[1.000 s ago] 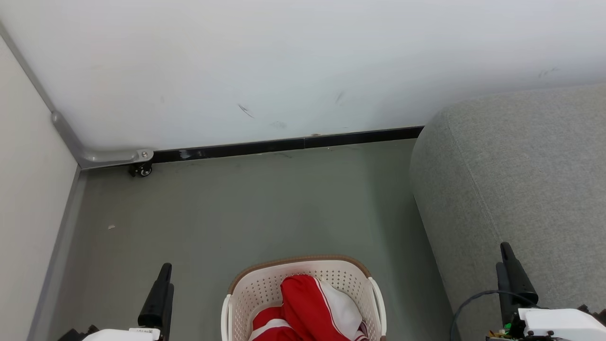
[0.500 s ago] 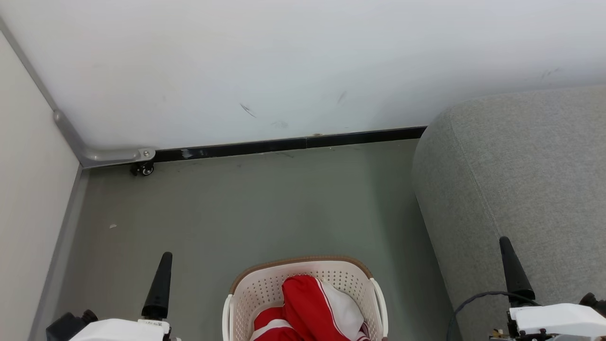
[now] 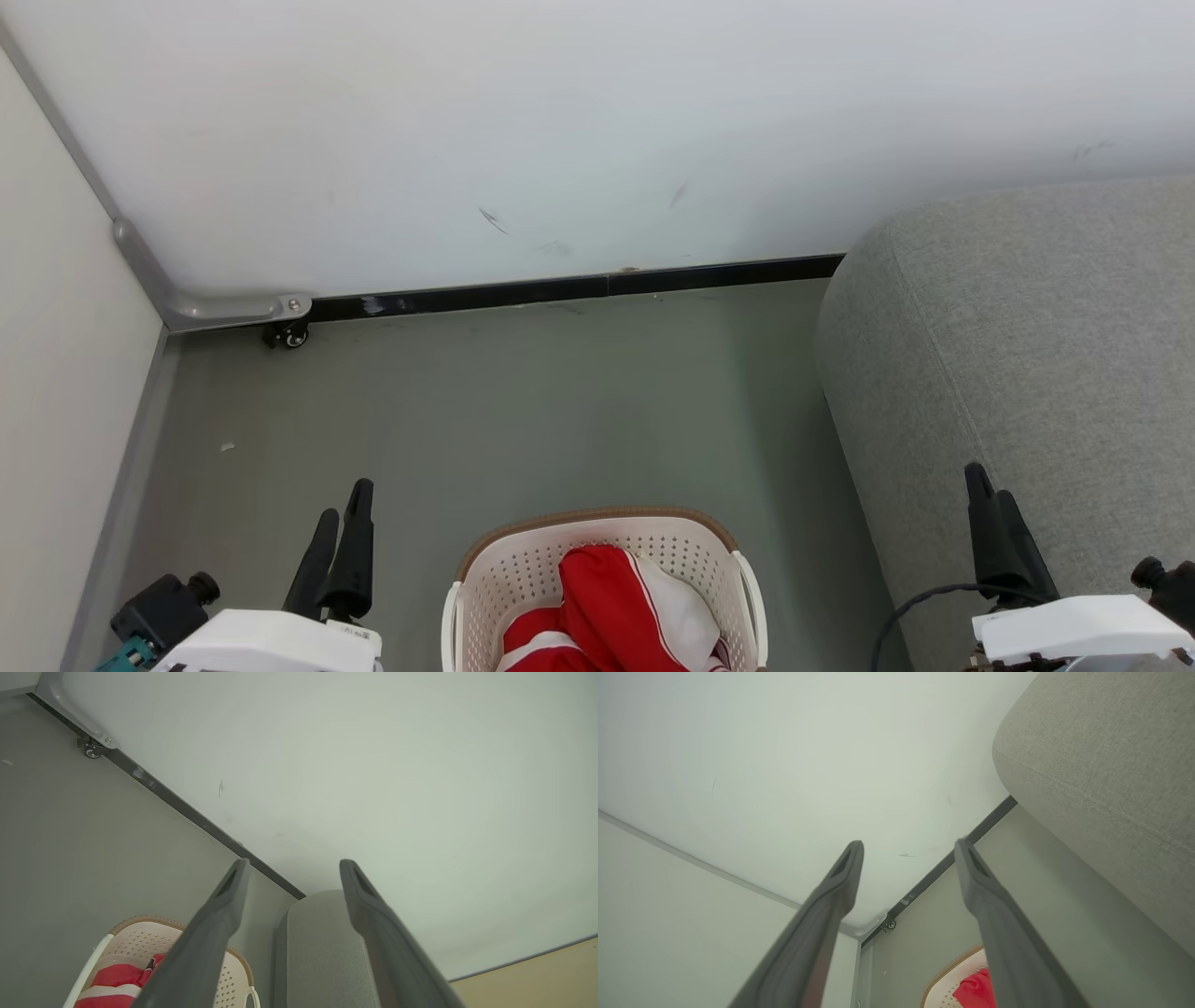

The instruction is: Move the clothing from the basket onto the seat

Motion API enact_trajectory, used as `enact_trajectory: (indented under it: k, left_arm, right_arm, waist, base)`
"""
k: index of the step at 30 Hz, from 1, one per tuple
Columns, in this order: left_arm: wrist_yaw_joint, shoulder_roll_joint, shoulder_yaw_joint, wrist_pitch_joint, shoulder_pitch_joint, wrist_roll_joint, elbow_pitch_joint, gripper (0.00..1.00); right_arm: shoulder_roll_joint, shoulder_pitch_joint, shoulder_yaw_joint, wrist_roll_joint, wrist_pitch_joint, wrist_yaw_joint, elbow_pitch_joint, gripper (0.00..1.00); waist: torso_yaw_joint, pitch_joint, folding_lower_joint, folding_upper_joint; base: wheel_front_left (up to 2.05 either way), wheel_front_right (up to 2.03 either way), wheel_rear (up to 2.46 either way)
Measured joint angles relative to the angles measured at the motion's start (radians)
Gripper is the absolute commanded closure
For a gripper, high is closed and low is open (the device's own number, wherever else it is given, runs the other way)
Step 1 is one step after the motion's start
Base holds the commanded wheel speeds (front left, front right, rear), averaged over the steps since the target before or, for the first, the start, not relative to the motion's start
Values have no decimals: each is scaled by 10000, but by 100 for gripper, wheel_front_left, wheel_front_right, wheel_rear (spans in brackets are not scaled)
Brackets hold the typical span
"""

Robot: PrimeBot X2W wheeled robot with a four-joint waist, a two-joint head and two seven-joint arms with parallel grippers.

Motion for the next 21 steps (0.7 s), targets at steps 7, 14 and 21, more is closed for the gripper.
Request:
enact_trajectory:
  k: [7,14,21]
  left_arm:
    - [123,199,-372,-270,0,1588,-226,0]
    - [351,236,-585,-479,1,2899,-431,0]
    - [610,313,-894,-734,4,4487,-566,0]
  right_arm:
    - [0,-1,13,-1498,-236,0,0,0]
    - [21,-1,13,-2750,-497,0,-10,0]
    - [67,-1,15,-4165,-690,0,-15,0]
  waist:
    - [47,16,-63,0]
    - [81,26,-105,0]
    - [115,16,-124,0]
  base:
    - [0,0,0]
    - [0,0,0]
    - [0,0,0]
